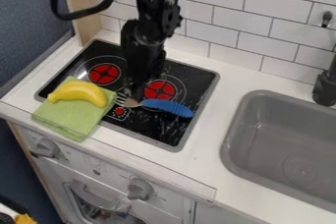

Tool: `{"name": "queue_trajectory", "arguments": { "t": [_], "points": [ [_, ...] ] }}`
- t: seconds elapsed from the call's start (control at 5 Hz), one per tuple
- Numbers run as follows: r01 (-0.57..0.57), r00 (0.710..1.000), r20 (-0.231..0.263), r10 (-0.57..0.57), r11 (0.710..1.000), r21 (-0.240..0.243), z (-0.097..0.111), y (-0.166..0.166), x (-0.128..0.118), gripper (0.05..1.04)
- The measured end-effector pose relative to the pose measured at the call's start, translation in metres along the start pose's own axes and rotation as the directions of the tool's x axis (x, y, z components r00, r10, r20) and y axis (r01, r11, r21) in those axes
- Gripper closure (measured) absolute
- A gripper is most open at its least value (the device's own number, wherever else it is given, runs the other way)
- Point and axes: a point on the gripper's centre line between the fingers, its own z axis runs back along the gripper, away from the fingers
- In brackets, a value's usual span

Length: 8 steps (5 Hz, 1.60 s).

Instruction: Move the blue fork to the upper left of the stove

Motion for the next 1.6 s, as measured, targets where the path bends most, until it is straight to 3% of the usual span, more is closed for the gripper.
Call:
{"name": "queue_trajectory", "arguments": {
  "t": [0.4,0.6,1.0,1.4,1.6],
  "points": [
    [0.044,0.996,-0.075,-0.041,0.998,0.038,-0.026,0.008,-0.017,0.083],
    [0.066,0.993,-0.101,-0.063,0.997,0.025,-0.035,0.002,-0.023,0.083],
    [0.102,0.989,-0.109,-0.099,0.995,0.022,-0.044,-0.006,-0.032,0.135],
    [0.12,0.989,-0.086,-0.12,0.993,-0.004,-0.044,-0.014,-0.036,0.647],
    [0.122,0.988,-0.097,-0.122,0.992,-0.005,-0.044,-0.014,-0.037,0.678]
  ]
}}
